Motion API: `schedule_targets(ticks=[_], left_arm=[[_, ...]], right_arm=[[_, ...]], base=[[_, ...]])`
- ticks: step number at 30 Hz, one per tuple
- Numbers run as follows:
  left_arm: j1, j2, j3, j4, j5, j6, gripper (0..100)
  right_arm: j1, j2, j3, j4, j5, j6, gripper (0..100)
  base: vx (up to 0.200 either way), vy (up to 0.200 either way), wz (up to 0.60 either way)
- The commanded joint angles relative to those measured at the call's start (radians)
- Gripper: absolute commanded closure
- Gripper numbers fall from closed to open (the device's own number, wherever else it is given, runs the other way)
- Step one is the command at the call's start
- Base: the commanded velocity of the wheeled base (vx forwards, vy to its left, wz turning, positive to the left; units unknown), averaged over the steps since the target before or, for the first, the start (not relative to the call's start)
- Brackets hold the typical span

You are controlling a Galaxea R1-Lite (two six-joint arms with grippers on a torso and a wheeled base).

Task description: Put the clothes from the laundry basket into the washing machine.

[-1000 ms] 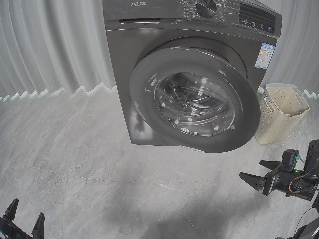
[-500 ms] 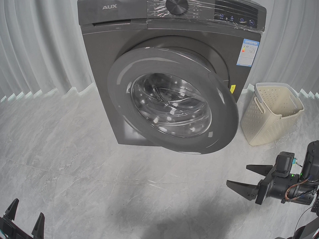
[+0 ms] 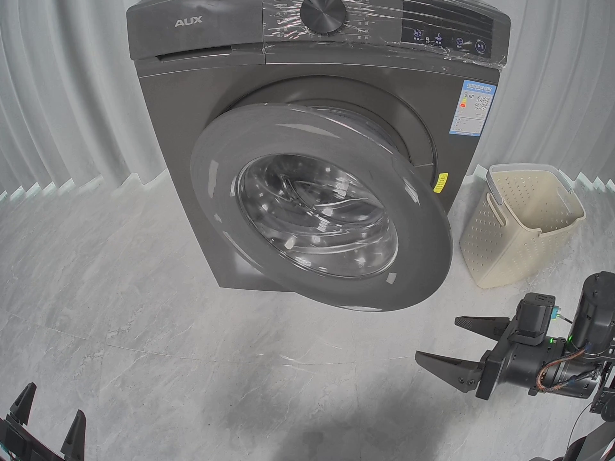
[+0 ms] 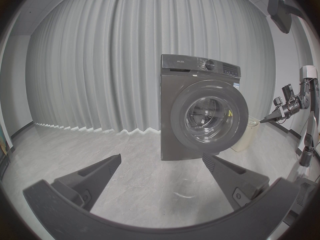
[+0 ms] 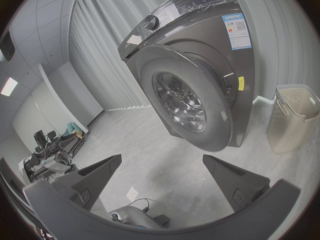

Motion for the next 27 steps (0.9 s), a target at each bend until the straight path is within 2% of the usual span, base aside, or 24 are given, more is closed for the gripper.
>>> schedule_targets(ticks=[1, 8, 14, 18, 22, 27], left_arm=[[0.000, -0.014, 0.016, 0.000, 0.000, 0.000, 0], [0.000, -0.014, 0.016, 0.000, 0.000, 0.000, 0], [0.000, -0.014, 0.016, 0.000, 0.000, 0.000, 0], [0.000, -0.014, 0.016, 0.000, 0.000, -0.002, 0], [0.000, -0.014, 0.016, 0.000, 0.000, -0.002, 0], [0.000, -0.014, 0.016, 0.000, 0.000, -0.002, 0]], right_arm=[[0.004, 0.046, -0.002, -0.024, 0.000, -0.004, 0], [-0.007, 0.061, -0.036, -0.046, 0.000, -0.001, 0], [-0.019, 0.095, -0.090, -0.046, -0.012, 0.000, 0], [-0.090, 0.124, -0.105, -0.049, -0.011, -0.007, 0], [-0.131, 0.128, -0.125, -0.078, -0.018, -0.011, 0], [-0.123, 0.127, -0.111, -0.083, -0.026, -0.012, 0]], base=[[0.200, 0.000, 0.00], [0.200, 0.000, 0.00], [0.000, 0.000, 0.00], [0.000, 0.000, 0.00], [0.000, 0.000, 0.00], [0.000, 0.000, 0.00]])
